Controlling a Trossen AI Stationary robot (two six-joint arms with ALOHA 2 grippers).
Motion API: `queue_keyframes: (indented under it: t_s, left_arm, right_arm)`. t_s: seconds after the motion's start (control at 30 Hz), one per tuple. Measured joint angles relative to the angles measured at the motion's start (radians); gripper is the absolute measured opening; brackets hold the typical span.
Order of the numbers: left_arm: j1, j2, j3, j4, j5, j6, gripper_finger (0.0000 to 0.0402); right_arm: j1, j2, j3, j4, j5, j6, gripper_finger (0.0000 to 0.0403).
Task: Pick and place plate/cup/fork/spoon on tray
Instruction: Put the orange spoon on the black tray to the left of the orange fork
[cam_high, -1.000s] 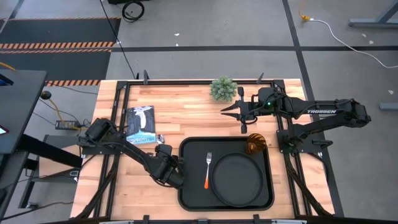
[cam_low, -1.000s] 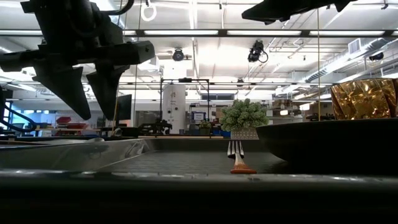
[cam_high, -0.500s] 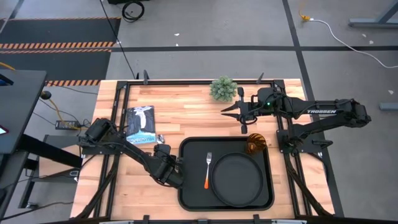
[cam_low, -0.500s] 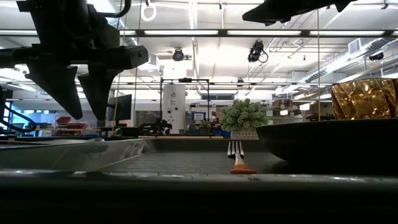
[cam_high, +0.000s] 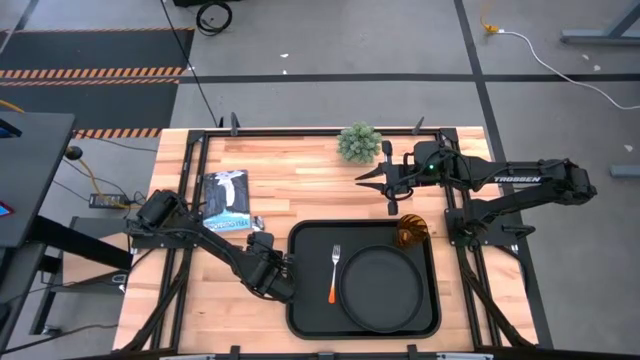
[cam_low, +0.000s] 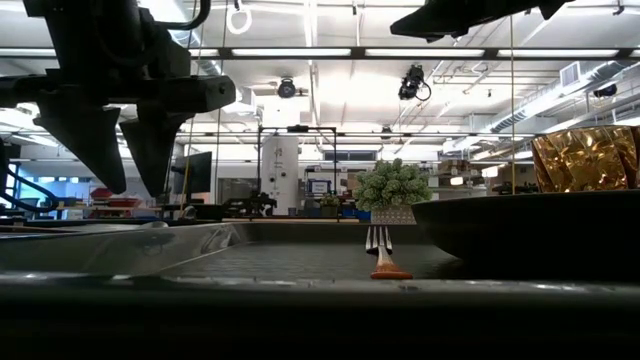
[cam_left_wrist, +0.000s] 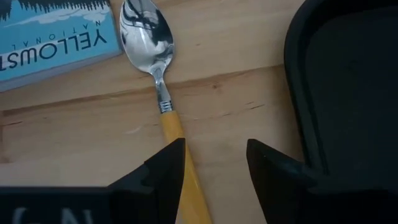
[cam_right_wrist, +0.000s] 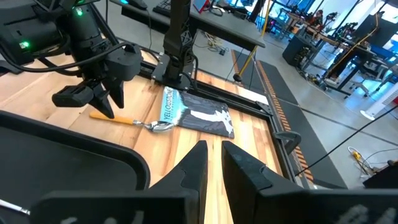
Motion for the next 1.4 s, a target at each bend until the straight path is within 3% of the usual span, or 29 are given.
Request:
queue_keyframes:
  t_s: [0.53,0.83,1.2,1.4]
  left_arm:
    - [0.049,0.003,-0.003,-0.037,0.045,-0.008,0.0161]
    - [0.059,0.021,-0.120,0.070,0.086,-0.032,0.0143]
    - [0.059,0.021,-0.119,0.078,0.118,-0.072,0.0191]
    - [0.064,0.033,-0.119,0.105,0.127,-0.081,0.0184]
  right_arm:
    - [0.000,0.000,0.000,0.001,0.000,0.001,0.0054]
    - [0.013,0.000,0.000,-0.003,-0.017,0.017,0.0054]
    - [0.027,0.000,0.000,0.005,-0.018,0.017,0.0054]
    - [0.027,0.000,0.000,0.005,-0.018,0.017,0.0054]
